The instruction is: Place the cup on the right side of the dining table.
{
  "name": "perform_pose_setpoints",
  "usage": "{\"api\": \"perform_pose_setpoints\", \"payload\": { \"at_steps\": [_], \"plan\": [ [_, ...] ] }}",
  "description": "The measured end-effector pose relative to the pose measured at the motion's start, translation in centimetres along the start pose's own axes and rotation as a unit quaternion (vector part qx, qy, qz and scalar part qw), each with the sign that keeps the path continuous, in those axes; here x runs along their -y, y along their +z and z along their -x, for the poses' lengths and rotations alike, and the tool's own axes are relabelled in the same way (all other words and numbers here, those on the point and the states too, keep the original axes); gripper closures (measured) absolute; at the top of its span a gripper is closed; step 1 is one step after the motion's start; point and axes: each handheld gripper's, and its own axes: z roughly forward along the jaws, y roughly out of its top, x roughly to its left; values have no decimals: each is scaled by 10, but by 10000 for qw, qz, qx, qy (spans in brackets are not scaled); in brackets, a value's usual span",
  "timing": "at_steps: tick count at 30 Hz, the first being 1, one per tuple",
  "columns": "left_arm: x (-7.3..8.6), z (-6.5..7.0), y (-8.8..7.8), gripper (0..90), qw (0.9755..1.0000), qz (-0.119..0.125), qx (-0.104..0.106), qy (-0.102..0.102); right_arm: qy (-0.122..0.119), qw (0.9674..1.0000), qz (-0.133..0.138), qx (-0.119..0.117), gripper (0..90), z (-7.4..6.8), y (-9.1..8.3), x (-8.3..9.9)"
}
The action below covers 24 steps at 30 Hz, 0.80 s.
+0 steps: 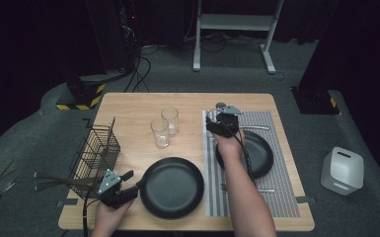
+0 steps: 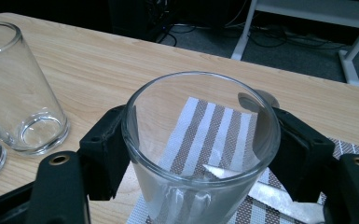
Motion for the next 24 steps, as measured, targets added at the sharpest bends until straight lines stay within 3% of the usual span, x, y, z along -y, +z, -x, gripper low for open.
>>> {"api": "perform_pose_setpoints", "payload": {
  "at_steps": [24],
  "plan": [
    [0, 0, 0, 395, 10000, 2, 5, -4, 10, 10000, -37, 83, 280, 1, 4, 6]
  ]
}}
